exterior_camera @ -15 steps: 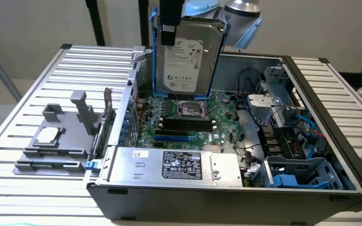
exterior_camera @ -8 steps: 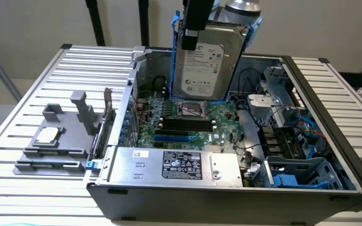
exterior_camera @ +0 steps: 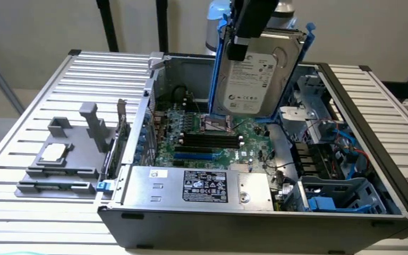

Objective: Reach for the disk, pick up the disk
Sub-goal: 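Pick up the disk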

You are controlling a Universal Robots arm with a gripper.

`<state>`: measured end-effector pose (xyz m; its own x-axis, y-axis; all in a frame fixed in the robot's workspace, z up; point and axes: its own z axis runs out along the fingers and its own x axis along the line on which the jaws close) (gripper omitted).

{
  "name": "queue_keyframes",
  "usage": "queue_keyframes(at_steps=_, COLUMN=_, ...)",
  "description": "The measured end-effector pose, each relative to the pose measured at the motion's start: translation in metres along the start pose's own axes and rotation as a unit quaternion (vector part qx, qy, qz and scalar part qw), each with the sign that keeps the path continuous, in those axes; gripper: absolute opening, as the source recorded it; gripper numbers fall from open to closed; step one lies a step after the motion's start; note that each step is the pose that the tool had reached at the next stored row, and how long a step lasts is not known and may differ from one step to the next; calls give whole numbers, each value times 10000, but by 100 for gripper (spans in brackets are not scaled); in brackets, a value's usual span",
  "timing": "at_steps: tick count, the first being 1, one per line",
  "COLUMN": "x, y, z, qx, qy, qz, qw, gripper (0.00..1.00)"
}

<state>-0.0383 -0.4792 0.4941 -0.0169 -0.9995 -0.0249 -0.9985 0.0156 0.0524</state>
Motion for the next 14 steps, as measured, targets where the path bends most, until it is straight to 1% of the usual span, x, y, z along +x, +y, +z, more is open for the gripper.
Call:
queue_keyframes(at_steps=4, x=98, y=-125, z=-31, qx=0, qy=-1, qz=0, qw=10000, gripper=33)
queue_keyframes(at_steps=14, x=353, y=-453, z=-62, qx=0, qy=0, qz=-1, qw=10000, gripper=33)
